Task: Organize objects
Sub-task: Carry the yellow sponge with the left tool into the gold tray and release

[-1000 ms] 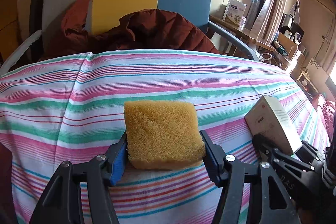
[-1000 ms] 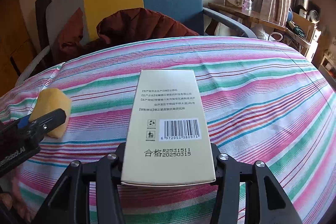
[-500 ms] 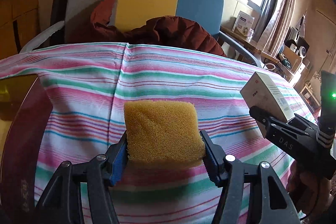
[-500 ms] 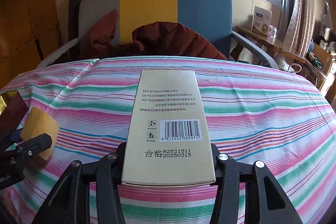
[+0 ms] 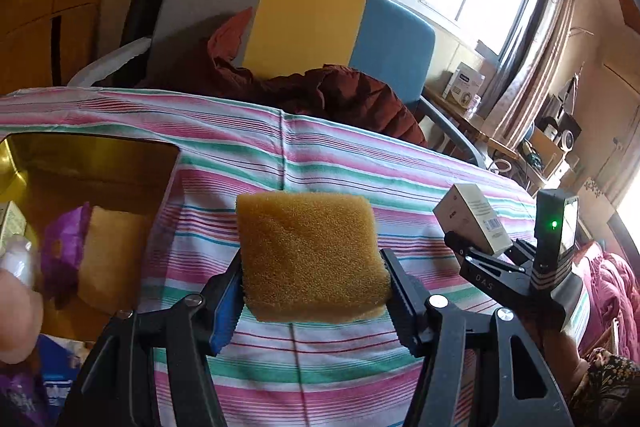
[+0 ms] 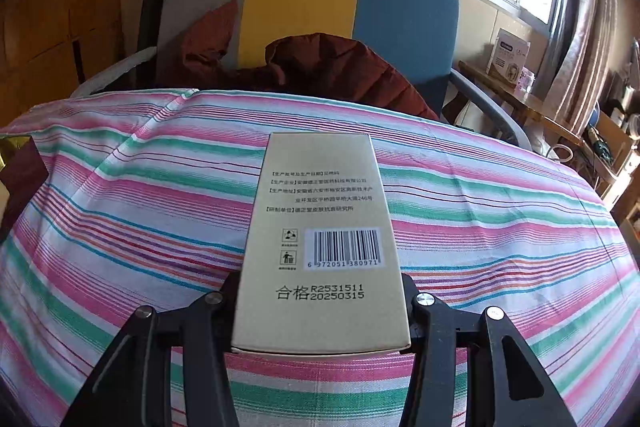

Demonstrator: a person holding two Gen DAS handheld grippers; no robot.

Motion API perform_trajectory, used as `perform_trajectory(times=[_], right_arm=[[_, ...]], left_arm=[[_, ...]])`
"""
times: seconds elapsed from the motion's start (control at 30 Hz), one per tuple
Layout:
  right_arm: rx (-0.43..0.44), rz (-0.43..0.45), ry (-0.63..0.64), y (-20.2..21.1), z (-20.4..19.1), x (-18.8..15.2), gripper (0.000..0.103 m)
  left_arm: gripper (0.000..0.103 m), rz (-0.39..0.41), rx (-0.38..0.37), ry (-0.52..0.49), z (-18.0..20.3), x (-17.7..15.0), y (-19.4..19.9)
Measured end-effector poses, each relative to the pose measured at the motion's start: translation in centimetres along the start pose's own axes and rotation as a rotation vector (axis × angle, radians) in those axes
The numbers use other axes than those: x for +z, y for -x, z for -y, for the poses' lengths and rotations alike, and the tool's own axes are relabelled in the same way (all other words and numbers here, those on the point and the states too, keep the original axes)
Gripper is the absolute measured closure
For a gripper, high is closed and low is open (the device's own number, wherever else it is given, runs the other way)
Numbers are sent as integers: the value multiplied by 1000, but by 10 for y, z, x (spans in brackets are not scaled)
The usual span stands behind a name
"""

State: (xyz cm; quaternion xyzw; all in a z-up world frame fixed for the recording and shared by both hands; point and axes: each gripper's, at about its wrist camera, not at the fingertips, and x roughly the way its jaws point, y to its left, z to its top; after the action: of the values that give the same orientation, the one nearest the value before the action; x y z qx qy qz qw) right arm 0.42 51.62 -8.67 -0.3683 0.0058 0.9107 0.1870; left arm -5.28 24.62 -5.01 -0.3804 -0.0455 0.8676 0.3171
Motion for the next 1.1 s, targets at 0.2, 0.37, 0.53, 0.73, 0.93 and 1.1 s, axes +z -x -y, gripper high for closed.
perform_trajectory(times=[0.2,0.37,0.53,0.73,0.93,1.1], right_arm=[[33,4,40,3,-9,-1,52],[22,-5,23,3,-6,-3,52],[2,-11,19,4,-7,-4,52],[26,-2,82,11,-25,-7,52],[28,-4,147,14,-41,-12,52],[25,-15,151,14,-41,-13,52]], left_arm=[[40,52,50,149,-63,21,33],[40,89,126,271,-120,38,53],[40,65,241,326,-170,50,59],[40,23,331,388,-220,60,57],[39,-41,379,451,-261,64,46],[36,-83,428,453,-273,59,36]])
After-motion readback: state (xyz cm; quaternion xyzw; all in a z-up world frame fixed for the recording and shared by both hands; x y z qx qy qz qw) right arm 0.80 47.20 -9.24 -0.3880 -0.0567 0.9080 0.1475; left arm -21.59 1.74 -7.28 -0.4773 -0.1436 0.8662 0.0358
